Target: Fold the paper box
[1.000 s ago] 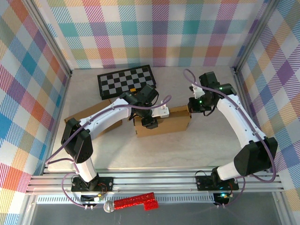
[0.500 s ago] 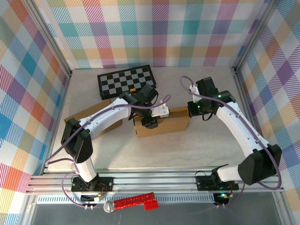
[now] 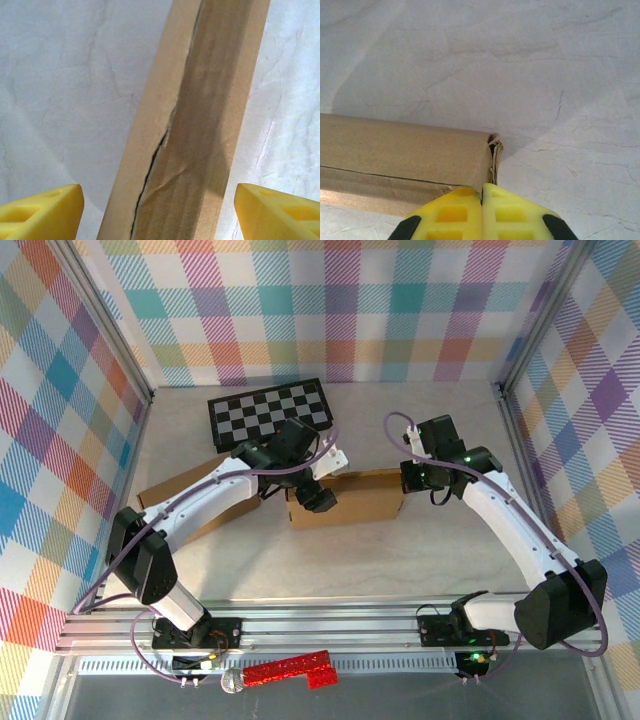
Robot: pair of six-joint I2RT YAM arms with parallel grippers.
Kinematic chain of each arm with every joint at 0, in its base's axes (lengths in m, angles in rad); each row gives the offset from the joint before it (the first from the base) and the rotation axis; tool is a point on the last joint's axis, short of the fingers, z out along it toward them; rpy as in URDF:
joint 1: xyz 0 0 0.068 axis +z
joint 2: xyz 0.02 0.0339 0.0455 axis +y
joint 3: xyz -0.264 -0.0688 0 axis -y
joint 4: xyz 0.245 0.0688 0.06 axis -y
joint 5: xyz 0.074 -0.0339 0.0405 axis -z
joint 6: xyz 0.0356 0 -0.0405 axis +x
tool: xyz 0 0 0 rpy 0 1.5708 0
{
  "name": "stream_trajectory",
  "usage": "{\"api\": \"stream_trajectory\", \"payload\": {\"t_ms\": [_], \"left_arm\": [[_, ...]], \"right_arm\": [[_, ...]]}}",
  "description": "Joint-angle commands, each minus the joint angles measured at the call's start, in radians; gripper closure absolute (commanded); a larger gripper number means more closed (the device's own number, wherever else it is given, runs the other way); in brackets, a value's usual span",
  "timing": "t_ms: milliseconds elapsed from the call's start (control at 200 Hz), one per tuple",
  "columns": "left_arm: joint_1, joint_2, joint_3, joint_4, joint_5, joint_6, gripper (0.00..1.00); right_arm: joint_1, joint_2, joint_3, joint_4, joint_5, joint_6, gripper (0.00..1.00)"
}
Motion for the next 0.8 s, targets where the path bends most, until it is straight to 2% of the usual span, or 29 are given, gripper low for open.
{"api": "stream_trajectory", "payload": {"t_ms": [0,230,335,445,640,795], "left_arm": [[0.009,-0.037,-0.026,0.072,-0.017,-0.098,0.22],[0.026,-0.141,-0.054,0.12,-0.14,-0.223,0.22],[0.053,-0.198,-0.05,0.055,-0.253,-0.352,0.35],[0.115,-0.23,-0.029,-0.098,-0.223,-0.458,0.46],[0.138,-0.265,-0.051,-0.264,-0.235,-0.47,0.45],[0.148,-0.257,-0.063,-0.27,-0.194,-0.465,0.46]], "right_arm": [[0.024,0.017,-0.038,-0.057,0.022,0.029,1.0],[0.036,0.016,-0.04,-0.065,0.031,0.04,1.0],[0.037,0.022,-0.027,-0.068,0.026,0.039,1.0],[0.037,0.032,-0.011,-0.073,0.021,0.034,1.0],[0.038,0.033,-0.006,-0.076,0.005,0.032,1.0],[0.038,0.033,-0.007,-0.079,-0.001,0.031,1.0]]}}
